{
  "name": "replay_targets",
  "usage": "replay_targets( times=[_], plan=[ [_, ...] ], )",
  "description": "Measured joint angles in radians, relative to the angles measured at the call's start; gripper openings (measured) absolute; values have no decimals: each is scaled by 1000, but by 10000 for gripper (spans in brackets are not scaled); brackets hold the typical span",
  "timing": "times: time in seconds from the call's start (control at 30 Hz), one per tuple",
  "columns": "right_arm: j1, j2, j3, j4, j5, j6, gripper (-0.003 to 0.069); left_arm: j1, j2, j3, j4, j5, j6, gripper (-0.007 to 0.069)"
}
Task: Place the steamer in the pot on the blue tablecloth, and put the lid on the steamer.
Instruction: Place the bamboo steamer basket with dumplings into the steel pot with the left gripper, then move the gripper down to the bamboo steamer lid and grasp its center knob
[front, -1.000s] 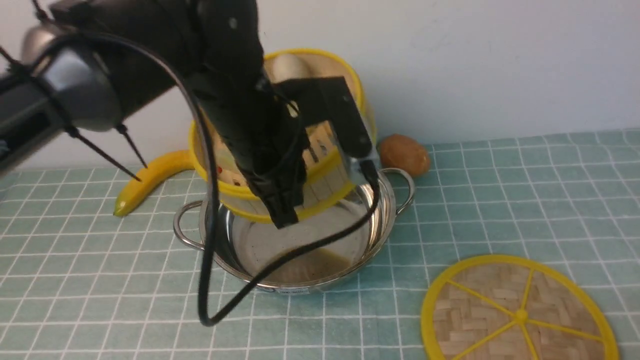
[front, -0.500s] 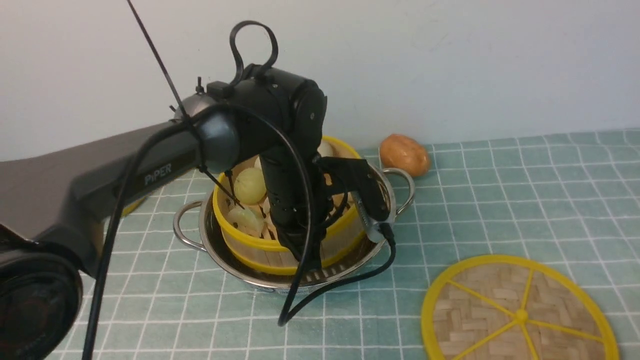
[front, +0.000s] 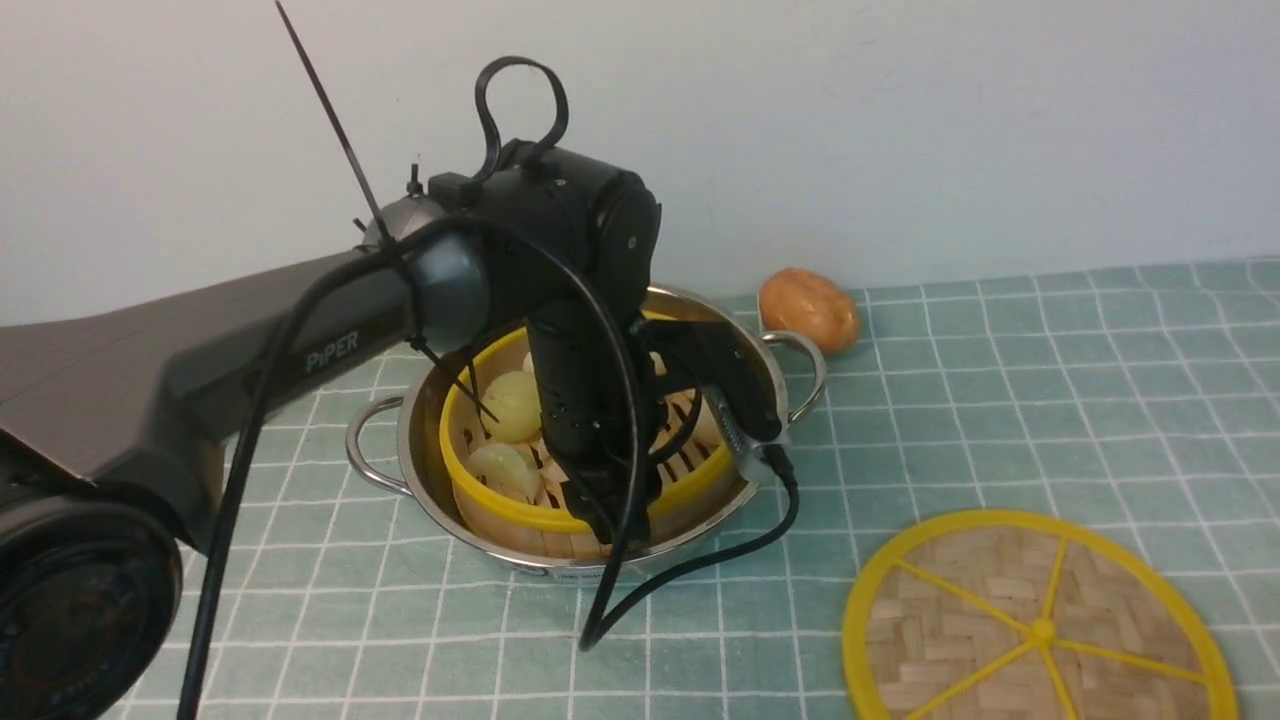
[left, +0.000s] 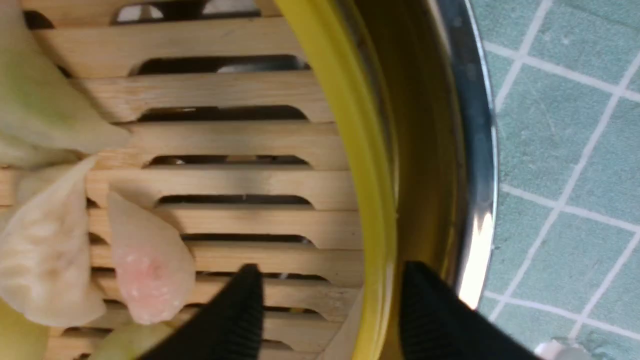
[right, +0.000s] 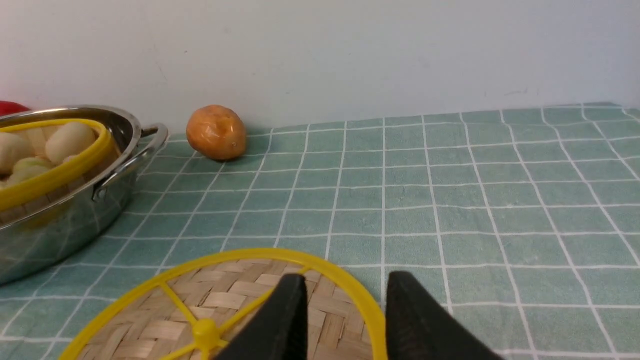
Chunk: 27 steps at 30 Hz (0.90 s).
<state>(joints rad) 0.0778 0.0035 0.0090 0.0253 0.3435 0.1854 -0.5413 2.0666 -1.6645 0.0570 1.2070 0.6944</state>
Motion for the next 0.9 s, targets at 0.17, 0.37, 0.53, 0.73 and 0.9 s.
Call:
replay_targets(
  times=[0.17,0.37,0.53,0.73,0.9],
  plan=[
    [0,0,0,-2,0,0,243,0,-30,-4,15,0,-54,530],
    [0,0,0,-1,0,0,243,0,-175,-63,108,3,-182,576],
    [0,0,0,-1,0,0,243,0,-330,-162,173,6,-262,576],
    [0,0,0,-1,0,0,243,0,-432,-241,184,7,-292,576],
    [0,0,0,-1,0,0,243,0,-458,-252,187,7,-293,576]
  ],
)
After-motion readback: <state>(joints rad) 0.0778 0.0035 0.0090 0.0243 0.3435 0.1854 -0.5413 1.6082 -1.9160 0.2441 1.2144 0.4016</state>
